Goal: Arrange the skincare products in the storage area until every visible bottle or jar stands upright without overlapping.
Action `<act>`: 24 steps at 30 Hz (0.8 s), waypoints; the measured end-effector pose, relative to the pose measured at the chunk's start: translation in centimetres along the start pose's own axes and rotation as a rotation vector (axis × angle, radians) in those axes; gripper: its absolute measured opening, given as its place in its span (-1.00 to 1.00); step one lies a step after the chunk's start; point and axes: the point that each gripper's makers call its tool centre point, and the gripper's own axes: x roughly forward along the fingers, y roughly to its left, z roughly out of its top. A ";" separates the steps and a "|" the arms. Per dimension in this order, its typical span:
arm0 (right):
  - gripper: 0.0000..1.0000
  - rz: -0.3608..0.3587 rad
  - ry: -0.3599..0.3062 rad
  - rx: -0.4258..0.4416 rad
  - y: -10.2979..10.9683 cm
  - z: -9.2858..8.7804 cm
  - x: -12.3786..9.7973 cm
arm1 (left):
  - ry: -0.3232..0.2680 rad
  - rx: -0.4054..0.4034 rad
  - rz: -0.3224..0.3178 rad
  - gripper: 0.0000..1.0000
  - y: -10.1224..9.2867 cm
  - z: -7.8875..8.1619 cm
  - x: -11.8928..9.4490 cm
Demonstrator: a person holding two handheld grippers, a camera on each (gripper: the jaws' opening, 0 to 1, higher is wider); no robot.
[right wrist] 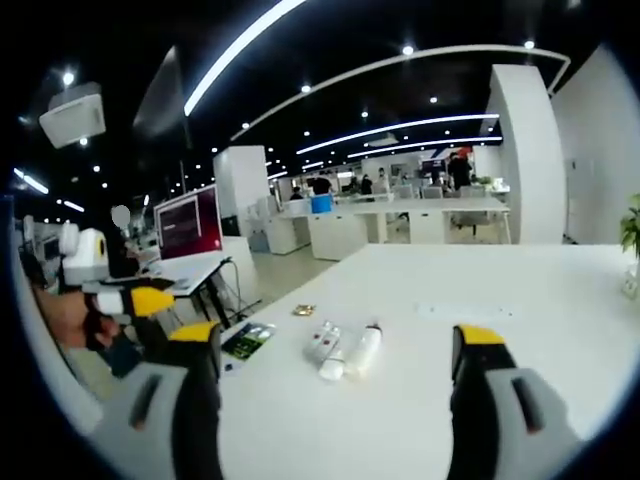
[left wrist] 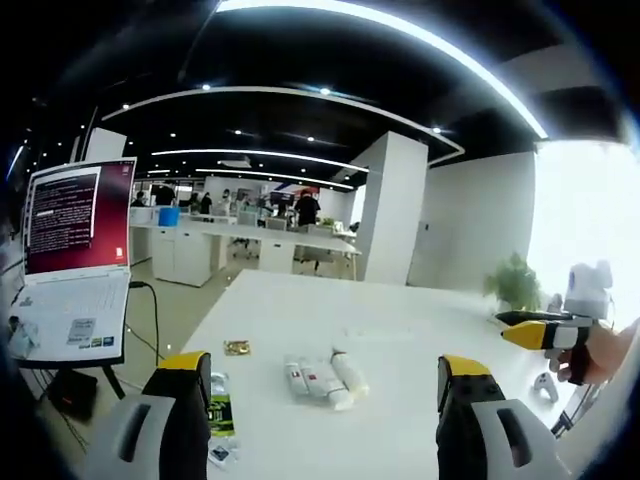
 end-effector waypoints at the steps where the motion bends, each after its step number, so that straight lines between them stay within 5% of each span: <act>1: 0.96 0.001 0.000 0.002 0.0 0.0 0.0 | 0.000 0.000 0.001 0.93 0.1 -0.1 0.0; 24: 0.95 0.058 0.016 0.006 0.2 -0.8 -0.3 | 0.008 -0.011 0.062 0.93 -0.5 -1.0 -1.8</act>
